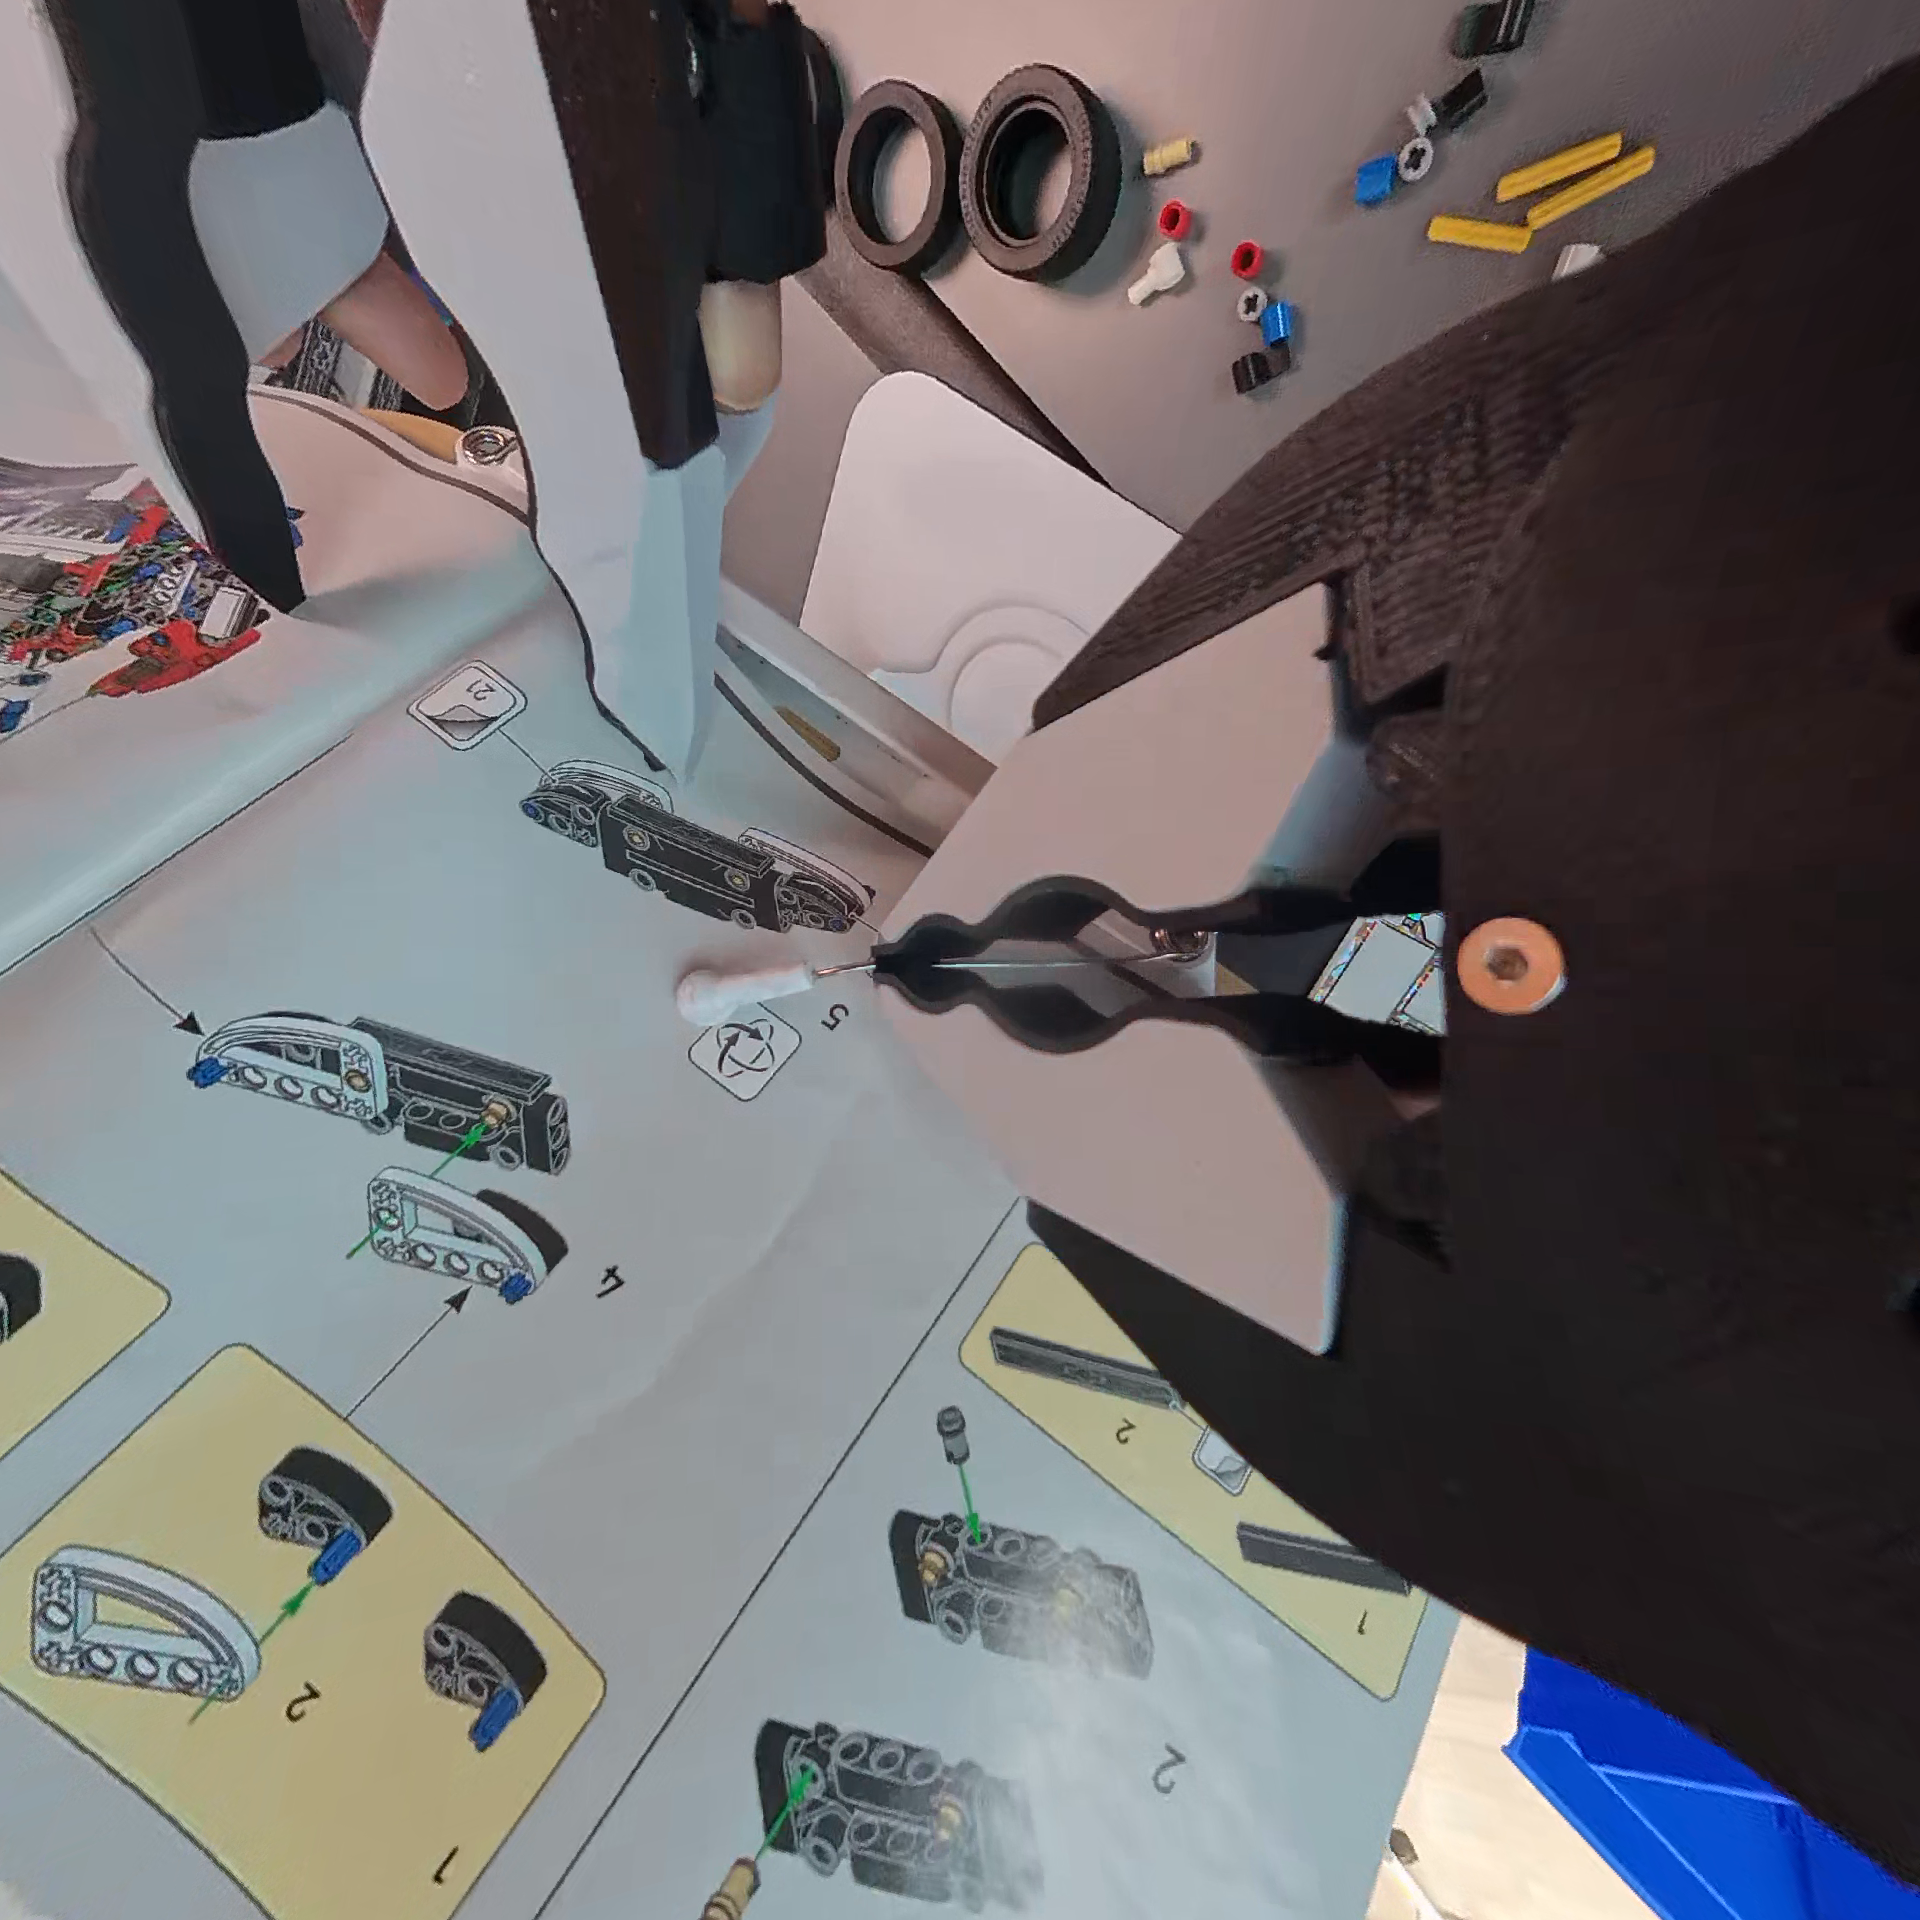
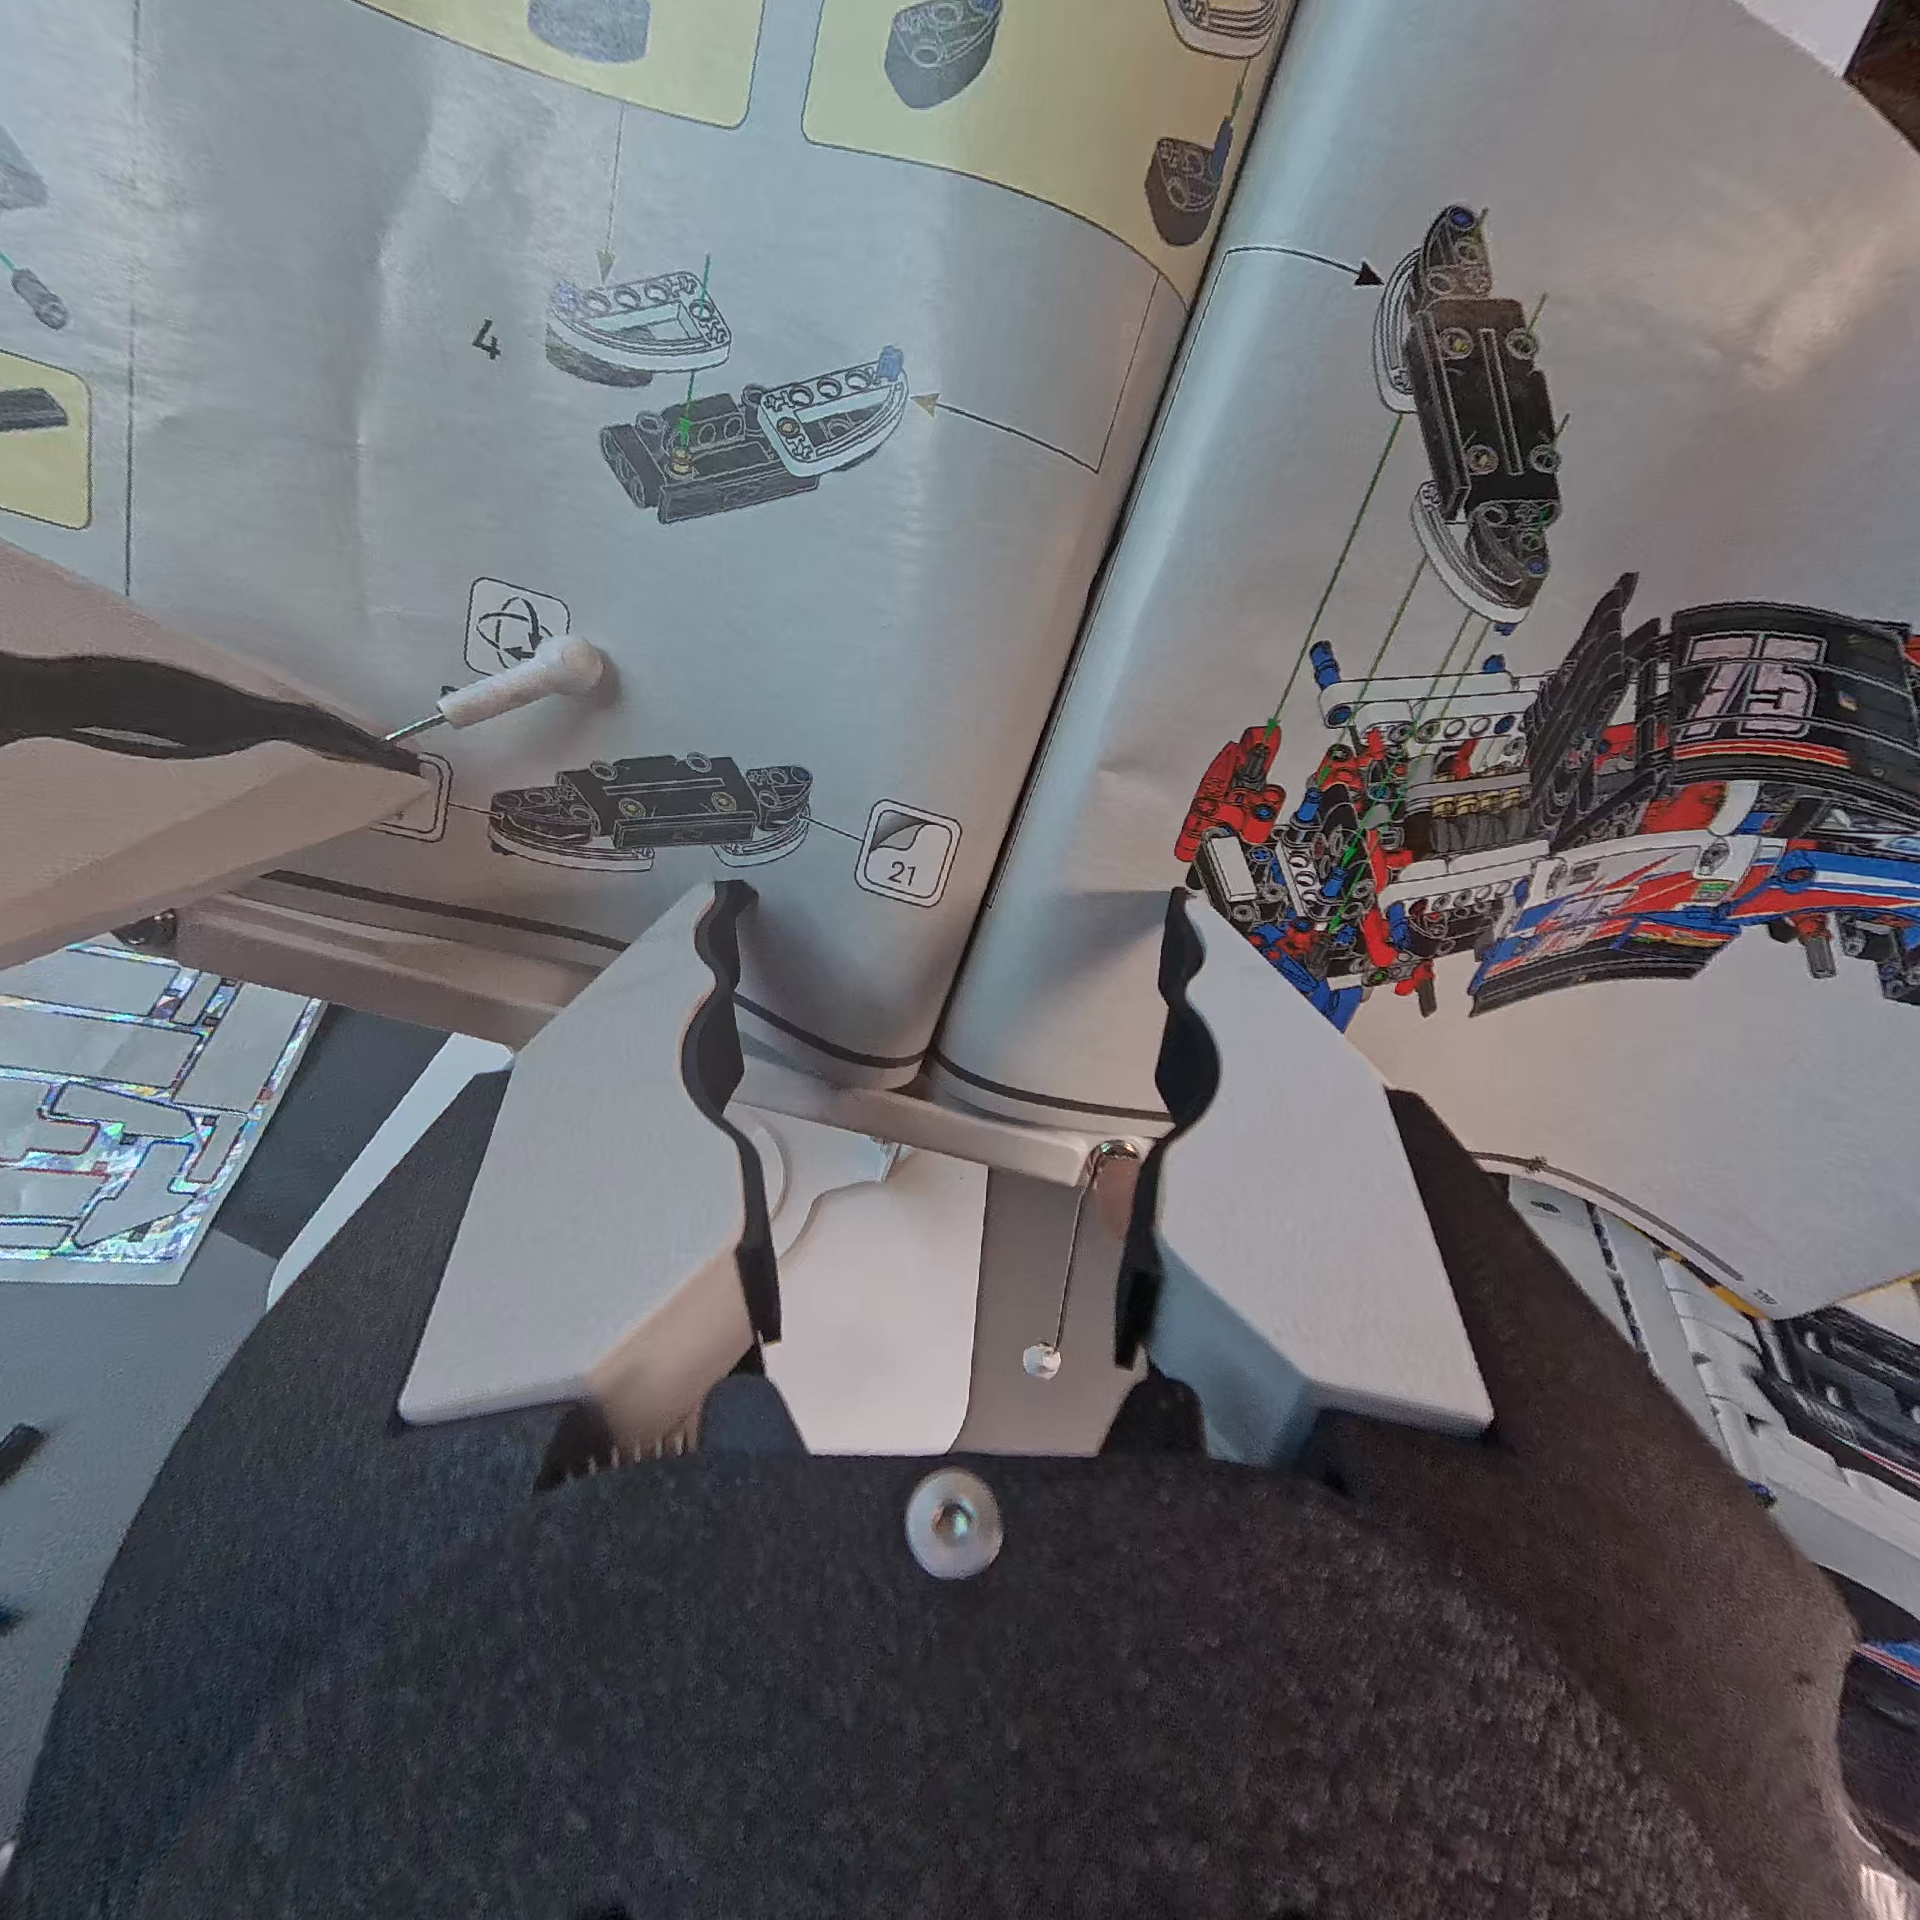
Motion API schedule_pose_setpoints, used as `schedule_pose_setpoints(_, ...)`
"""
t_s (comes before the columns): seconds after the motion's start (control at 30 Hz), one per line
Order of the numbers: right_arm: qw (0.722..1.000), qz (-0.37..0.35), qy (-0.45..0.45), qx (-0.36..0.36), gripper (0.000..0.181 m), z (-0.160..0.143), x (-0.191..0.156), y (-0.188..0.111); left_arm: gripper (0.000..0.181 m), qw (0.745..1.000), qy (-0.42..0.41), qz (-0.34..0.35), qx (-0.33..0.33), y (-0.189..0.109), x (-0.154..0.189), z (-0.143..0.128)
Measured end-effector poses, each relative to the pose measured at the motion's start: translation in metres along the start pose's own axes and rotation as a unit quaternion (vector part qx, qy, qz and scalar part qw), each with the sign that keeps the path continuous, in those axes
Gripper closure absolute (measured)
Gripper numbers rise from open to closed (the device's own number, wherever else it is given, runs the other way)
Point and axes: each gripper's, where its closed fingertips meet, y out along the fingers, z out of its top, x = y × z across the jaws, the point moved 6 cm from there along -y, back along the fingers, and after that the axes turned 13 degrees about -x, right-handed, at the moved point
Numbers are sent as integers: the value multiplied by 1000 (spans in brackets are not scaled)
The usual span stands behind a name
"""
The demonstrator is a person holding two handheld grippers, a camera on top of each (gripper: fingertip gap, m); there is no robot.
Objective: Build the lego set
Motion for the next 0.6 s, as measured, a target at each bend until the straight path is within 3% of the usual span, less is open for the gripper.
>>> schedule_pose_setpoints(0.03, 1000, 6, -1, 5, 103, 0, 1, -2, 180, 1000, -6, -1, -1, -1, 0, -1)
schedule_pose_setpoints(0.1, 1000, 18, -2, 17, 103, -3, 6, -7, 178, 1000, -24, 4, 3, -8, -1, 0)
schedule_pose_setpoints(0.17, 999, 30, 5, 30, 103, -8, 13, -13, 181, 998, -30, 5, 61, -23, 4, 11)
schedule_pose_setpoints(0.23, 998, 49, 21, 40, 104, -15, 19, -18, 181, 996, -30, -14, 78, -28, 15, 24)
schedule_pose_setpoints(0.47, 977, 77, 191, 57, 110, -59, 56, -32, 180, 996, 21, -73, 53, 5, 67, 68)
schedule_pose_setpoints(0.6, 986, 55, 153, 43, 110, -84, 61, -23, 181, 997, 79, -18, 5, 36, 84, 79)
